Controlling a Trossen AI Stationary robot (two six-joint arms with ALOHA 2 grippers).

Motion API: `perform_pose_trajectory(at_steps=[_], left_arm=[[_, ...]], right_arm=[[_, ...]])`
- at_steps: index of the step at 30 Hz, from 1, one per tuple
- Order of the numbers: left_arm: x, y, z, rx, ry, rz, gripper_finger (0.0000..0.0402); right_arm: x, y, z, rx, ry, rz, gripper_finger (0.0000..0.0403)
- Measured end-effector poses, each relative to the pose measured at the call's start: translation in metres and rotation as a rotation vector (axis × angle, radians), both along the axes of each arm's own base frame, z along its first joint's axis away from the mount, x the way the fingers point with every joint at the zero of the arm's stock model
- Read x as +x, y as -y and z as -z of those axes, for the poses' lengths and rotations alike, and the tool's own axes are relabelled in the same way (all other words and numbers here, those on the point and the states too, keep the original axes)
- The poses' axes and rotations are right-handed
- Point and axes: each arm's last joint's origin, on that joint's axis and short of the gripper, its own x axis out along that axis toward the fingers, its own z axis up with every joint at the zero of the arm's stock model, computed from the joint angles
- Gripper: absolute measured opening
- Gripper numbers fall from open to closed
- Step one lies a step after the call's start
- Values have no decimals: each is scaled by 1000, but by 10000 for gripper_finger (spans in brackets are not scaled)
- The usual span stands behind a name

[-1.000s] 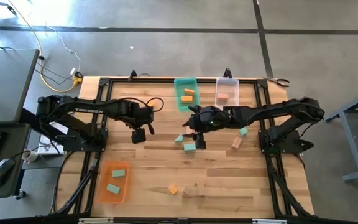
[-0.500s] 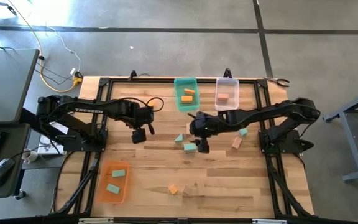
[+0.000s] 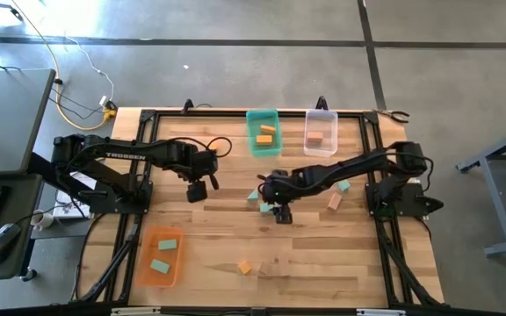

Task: Sort & place blocks by color
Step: Put the light blue block into the orange bin

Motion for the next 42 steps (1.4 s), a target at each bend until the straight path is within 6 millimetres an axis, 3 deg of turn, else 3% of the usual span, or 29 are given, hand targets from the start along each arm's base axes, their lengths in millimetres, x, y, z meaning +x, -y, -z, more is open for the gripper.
perform_pose_trajectory(at_steps=[15, 20, 24, 26, 34, 42], left_arm=[[3, -1, -1, 7, 31, 0, 231], [5, -1, -1, 11, 49, 0, 231], [5, -1, -1, 12, 53, 0, 231], [5, -1, -1, 12, 52, 2, 231], [9, -2, -2, 33, 82, 79, 231], [20, 1, -6, 1, 203, 242, 231]], right_arm=[[5, -2, 29, 59, -90, -27, 250], [6, -3, 38, 77, -115, -32, 204], [6, -2, 39, 75, -115, -27, 135], [6, -3, 38, 78, -113, -29, 105], [4, -4, 31, 109, -108, -46, 106], [0, -3, -8, 111, 12, -50, 106]])
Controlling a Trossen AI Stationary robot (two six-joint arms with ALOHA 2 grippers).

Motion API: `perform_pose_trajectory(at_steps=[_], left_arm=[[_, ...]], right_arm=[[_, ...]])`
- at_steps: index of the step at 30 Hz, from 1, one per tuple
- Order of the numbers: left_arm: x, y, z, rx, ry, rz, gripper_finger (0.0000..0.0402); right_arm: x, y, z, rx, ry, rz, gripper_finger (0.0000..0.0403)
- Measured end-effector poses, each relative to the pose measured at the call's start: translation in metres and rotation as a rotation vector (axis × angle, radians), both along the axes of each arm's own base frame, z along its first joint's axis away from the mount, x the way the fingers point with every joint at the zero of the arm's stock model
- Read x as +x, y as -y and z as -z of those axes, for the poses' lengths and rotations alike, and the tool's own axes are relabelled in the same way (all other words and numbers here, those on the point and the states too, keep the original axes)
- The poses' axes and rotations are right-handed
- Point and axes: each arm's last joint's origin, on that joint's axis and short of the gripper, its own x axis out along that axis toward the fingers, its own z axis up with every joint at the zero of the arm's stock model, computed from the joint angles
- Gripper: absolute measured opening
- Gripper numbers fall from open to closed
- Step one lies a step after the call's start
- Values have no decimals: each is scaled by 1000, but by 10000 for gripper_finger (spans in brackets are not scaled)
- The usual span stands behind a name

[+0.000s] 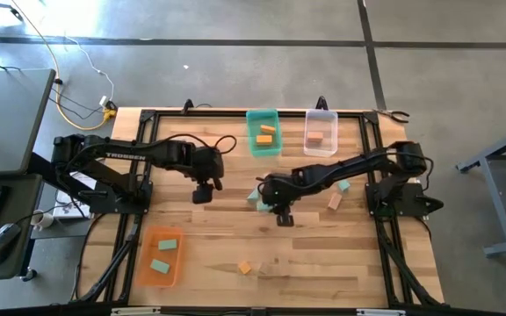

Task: Sort & place blocks by color
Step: Put the light blue block into the orange bin

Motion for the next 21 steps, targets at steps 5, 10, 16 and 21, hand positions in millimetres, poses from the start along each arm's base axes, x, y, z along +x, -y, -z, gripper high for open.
perform_pose_trajectory(at_steps=[5, 10, 16, 21], left_arm=[[13, 6, -6, -7, 136, 94, 231], [28, 10, -16, 16, 317, 137, 231], [38, 15, -25, 43, 449, 162, 231], [46, 21, -34, 64, 564, 187, 231]], right_arm=[[-7, 0, -31, 7, 113, -2, 106], [-14, 2, -60, -12, 239, 18, 106], [-23, 4, -84, -54, 334, 59, 106], [-23, 6, -91, -77, 385, 88, 106]])
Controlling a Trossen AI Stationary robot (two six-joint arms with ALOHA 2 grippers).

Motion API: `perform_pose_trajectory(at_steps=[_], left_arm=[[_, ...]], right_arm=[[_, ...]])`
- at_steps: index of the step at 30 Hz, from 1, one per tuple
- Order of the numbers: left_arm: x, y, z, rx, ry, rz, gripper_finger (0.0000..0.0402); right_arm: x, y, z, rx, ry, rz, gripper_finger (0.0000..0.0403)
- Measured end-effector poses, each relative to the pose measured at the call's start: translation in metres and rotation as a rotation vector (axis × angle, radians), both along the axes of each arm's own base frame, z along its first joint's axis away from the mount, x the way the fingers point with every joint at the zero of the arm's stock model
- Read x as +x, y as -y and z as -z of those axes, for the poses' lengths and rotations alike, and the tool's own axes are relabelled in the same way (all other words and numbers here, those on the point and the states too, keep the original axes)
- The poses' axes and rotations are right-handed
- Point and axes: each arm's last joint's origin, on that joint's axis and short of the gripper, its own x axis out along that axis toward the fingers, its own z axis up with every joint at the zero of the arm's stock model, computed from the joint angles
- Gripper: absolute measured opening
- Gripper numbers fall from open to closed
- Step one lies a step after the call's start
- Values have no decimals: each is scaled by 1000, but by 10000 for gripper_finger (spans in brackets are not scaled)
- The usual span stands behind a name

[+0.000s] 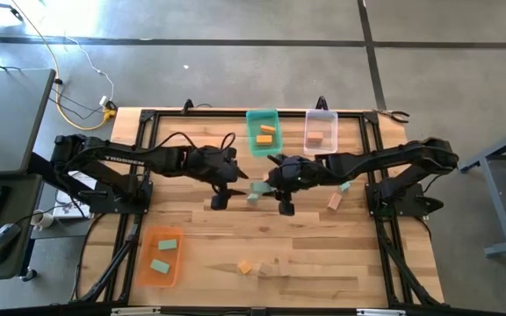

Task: Sort & place blocks by color
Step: Put the light blue block into the orange bin

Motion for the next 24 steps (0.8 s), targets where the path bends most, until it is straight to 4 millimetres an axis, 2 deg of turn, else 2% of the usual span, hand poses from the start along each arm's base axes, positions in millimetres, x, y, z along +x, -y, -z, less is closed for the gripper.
perform_pose_trajectory(at_steps=[16, 20, 24], left_arm=[[9, 6, -15, -10, 180, -10, 228], [9, 6, -15, -11, 179, -9, 202], [9, 7, -13, -16, 161, -3, 150]], right_arm=[[6, 1, -8, -11, 106, 27, 106], [6, 1, -8, -11, 107, 27, 106], [6, 0, -8, -9, 106, 25, 106]])
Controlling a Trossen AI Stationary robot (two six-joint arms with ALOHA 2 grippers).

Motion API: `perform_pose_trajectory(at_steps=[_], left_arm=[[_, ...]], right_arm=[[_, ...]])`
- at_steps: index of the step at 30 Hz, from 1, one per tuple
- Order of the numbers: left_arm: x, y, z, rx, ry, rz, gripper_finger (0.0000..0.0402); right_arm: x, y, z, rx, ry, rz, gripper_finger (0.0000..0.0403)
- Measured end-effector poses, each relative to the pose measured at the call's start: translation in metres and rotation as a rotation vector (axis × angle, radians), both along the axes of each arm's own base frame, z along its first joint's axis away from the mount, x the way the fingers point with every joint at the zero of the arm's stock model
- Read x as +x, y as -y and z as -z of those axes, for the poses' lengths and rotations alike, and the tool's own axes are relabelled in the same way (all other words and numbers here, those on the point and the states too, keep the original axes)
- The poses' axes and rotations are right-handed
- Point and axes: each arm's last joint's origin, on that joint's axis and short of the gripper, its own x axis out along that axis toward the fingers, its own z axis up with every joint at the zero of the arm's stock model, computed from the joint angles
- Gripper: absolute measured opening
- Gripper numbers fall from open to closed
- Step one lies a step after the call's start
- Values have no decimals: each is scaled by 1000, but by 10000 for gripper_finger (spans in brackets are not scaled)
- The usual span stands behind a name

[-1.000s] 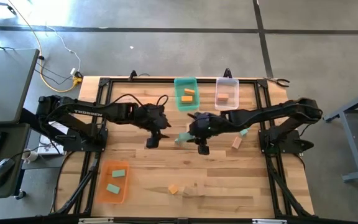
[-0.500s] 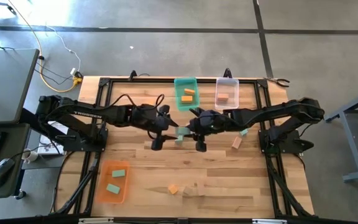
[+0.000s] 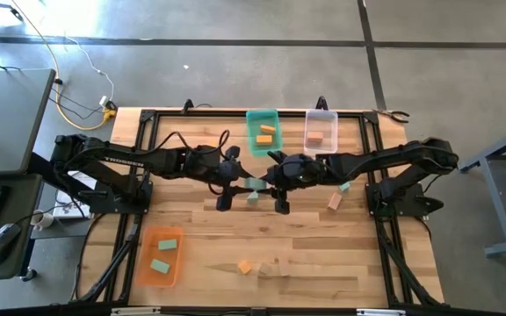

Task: Sort & place blocks by color
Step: Put the light blue block into the orange bin

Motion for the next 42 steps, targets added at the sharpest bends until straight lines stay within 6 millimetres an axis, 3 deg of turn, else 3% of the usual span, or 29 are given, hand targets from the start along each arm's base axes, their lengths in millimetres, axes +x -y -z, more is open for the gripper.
perform_pose_trajectory(at_steps=[3, 13, 21, 26, 31, 42], left_arm=[[-1, 0, 1, 4, -16, -11, 110], [-2, 3, 4, 8, -45, 23, 108], [-12, 15, 21, -45, -256, 23, 111], [-22, 42, 28, -9, -403, 24, 109], [-35, 70, 24, -46, -554, 25, 111], [-76, 121, 29, -62, -842, -38, 112]], right_arm=[[0, 0, 1, 4, -6, 10, 106], [-1, -3, 2, 76, -20, 36, 207], [-6, -18, 6, 127, -78, 30, 227], [-8, -30, 7, 123, -96, -6, 228], [-10, -37, 7, 121, -98, -29, 228], [-10, -39, 7, 137, -100, -21, 229]])
